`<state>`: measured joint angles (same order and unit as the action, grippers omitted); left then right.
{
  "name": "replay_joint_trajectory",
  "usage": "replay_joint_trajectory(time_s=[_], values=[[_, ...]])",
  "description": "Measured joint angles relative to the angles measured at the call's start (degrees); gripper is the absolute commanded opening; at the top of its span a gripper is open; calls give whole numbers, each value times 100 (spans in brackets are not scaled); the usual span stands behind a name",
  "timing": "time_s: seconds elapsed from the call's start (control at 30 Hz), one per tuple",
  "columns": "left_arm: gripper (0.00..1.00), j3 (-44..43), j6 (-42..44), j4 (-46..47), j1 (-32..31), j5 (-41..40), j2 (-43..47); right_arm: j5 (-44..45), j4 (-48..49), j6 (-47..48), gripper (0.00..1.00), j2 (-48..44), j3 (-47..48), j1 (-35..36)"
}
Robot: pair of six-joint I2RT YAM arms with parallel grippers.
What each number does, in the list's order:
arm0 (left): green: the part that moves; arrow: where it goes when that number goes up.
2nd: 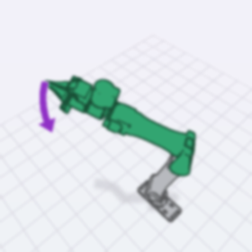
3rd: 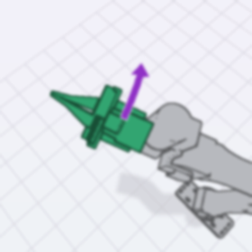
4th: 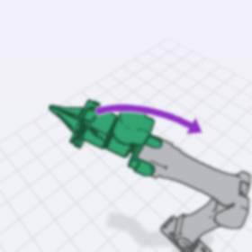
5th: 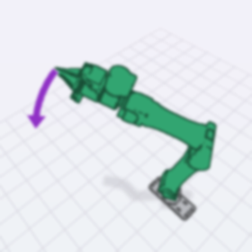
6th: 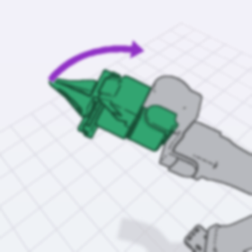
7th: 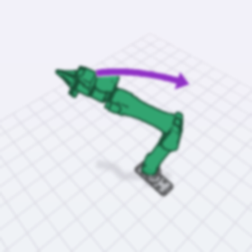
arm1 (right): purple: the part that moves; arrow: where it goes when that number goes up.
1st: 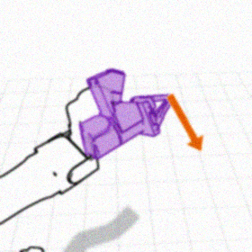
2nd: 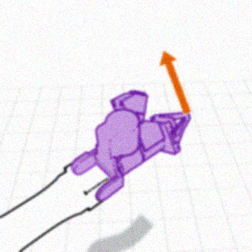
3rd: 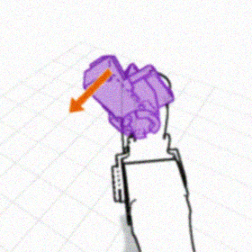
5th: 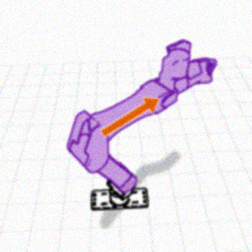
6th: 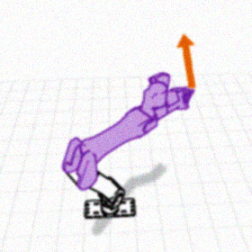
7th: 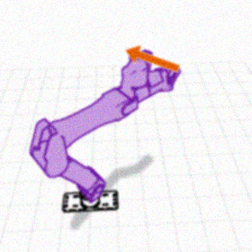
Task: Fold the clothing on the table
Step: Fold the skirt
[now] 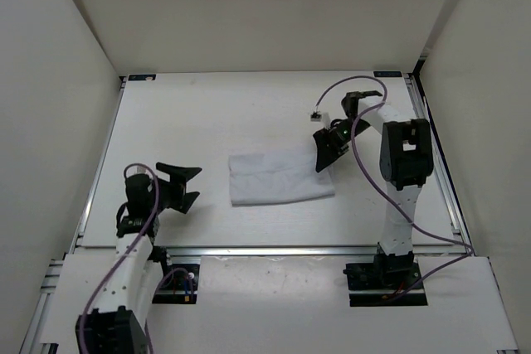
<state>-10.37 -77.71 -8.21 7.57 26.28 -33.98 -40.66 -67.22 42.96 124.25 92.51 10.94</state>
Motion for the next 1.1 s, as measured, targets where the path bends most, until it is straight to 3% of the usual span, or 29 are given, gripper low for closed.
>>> replay_joint_trajectory(time_s=[0.07,0.13,0.2,0.23,0.27,0.33,0.43,0.57,0.63,0.73,0.77,0.8,0.87,0.97,1.1], values=[[99,-529,398,-199,-411,-166,-553,33,289,-232,97,-138,157,-166],[99,-1285,883,-278,-1008,-448,-1182,42,522,-391,84,-173,426,-313],[99,-1980,1300,-166,-1543,-603,-1779,52,577,-444,57,-149,741,-376],[99,-2232,1449,-59,-1755,-649,-2031,57,560,-439,52,-105,907,-352],[99,-2463,1598,76,-1954,-708,-2299,66,437,-466,51,-13,1176,-293],[99,-2765,1825,251,-2282,-811,-2756,35,267,-494,71,262,1720,-125],[96,-3244,2151,249,-2704,-922,-3512,-46,-96,-470,84,815,2463,98],[84,-3757,2424,249,-3178,-892,-4503,-96,-415,-485,87,1373,2778,149],[69,-3842,2463,282,-3335,-831,-4872,-81,-544,-490,85,1495,2778,85],[54,-3901,2490,317,-3536,-651,-5344,-44,-669,-393,72,1526,2789,26],[52,-3934,2498,308,-3606,-592,-5497,-37,-706,-350,58,1526,2824,20],[51,-3971,2522,304,-3670,-568,-5646,-35,-717,-269,51,1523,2850,28],[35,-3998,2538,291,-3777,-546,-5838,-33,-745,-153,31,1513,2883,96],[30,-3978,2557,269,-3825,-479,-5893,11,-778,22,18,1434,2859,306],[30,-3985,2719,195,-3713,-468,-5906,20,-800,127,15,1233,2671,651]])
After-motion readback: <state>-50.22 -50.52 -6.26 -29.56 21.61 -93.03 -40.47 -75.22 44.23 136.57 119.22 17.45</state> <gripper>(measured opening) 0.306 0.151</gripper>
